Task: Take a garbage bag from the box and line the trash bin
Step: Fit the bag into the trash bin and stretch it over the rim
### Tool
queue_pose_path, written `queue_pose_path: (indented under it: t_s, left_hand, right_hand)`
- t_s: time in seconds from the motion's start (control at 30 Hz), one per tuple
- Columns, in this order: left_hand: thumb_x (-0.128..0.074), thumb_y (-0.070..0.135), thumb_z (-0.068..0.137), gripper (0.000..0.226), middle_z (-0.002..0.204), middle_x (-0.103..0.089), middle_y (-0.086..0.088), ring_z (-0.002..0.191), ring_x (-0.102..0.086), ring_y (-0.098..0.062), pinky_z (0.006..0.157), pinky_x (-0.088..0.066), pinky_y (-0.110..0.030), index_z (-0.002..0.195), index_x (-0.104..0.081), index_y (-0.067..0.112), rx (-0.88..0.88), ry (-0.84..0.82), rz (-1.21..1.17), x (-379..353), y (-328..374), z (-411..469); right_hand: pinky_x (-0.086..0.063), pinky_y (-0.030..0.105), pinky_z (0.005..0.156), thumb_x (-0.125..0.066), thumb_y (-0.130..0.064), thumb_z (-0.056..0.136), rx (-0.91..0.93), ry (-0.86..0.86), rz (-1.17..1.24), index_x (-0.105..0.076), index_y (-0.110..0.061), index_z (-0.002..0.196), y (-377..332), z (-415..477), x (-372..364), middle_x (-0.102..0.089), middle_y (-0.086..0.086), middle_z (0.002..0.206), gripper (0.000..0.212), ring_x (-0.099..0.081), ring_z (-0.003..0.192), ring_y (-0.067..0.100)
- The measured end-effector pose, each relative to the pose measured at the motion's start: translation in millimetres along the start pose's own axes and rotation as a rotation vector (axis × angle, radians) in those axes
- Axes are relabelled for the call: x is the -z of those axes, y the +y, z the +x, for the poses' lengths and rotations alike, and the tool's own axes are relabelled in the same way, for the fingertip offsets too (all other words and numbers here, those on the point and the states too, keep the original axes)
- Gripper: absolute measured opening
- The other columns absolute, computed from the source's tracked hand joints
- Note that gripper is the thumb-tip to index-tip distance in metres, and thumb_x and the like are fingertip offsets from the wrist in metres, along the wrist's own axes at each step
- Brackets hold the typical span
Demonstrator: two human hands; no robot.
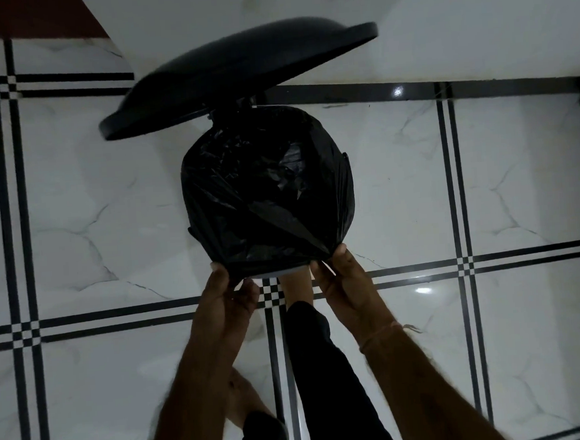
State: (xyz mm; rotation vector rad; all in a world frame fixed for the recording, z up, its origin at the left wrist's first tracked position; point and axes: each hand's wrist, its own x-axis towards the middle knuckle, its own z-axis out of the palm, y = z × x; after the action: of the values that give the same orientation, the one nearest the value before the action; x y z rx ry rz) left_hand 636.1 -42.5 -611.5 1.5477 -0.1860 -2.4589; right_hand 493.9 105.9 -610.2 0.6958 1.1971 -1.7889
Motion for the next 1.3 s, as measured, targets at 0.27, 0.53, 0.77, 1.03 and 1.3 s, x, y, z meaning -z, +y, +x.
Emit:
queue_pose_path:
  t_s: [0.27,0.53,0.77,1.03,1.3]
  left_hand:
    - [-0.042,0.020,0.110,0.041,0.105,-0.078,0.000,0.088,-0.076,-0.010,0.072,-0.062,-0.023,0.092,-0.079,0.015,0.003,0.025,-0.108,10,-22,-2]
    - [-0.080,0.024,0.076,0.032,0.084,-0.076,0.004,0.070,-0.071,-0.006,0.063,-0.058,-0.019,0.102,-0.066,0.013,-0.072,-0.016,-0.225,-7,-33,10]
    - [-0.063,0.016,0.092,0.003,0.065,-0.068,0.003,0.048,-0.059,-0.003,0.047,-0.050,-0.014,0.091,-0.062,0.014,-0.056,0.191,-0.271,-20,-39,9]
    - [-0.053,0.004,0.102,0.019,0.071,-0.072,0.000,0.051,-0.063,-0.003,0.050,-0.052,-0.013,0.089,-0.064,0.012,0.029,0.193,-0.245,-17,-32,19]
    - [-0.057,0.056,0.096,0.036,0.108,-0.076,0.004,0.110,-0.065,-0.019,0.094,-0.051,-0.036,0.098,-0.075,0.025,0.004,0.195,-0.165,-27,-1,10]
  right_hand:
    - [-0.061,0.025,0.081,-0.082,-0.031,0.076,0.052,-0.031,-0.069,-0.061,-0.007,0.094,11,1,12,-0.075,0.003,0.093,0.036,-0.069,0.093,0.017]
    - [-0.060,0.022,0.071,-0.088,-0.036,0.060,0.063,-0.088,0.067,-0.060,-0.006,0.098,16,14,1,-0.076,0.002,0.087,0.056,-0.073,0.078,0.010]
    - [-0.054,0.022,0.050,-0.094,-0.047,0.053,0.019,0.051,0.019,-0.056,-0.016,0.088,23,18,0,-0.070,0.000,0.078,0.061,-0.068,0.066,0.011]
    - [-0.057,0.021,0.054,-0.079,-0.033,0.059,-0.005,0.068,0.139,-0.058,-0.016,0.094,22,18,-12,-0.074,-0.001,0.083,0.044,-0.071,0.069,0.012]
    - [-0.045,0.027,0.068,-0.061,-0.033,0.098,-0.015,0.193,0.106,-0.076,-0.019,0.093,5,39,-8,-0.070,-0.001,0.097,0.021,-0.059,0.086,0.017]
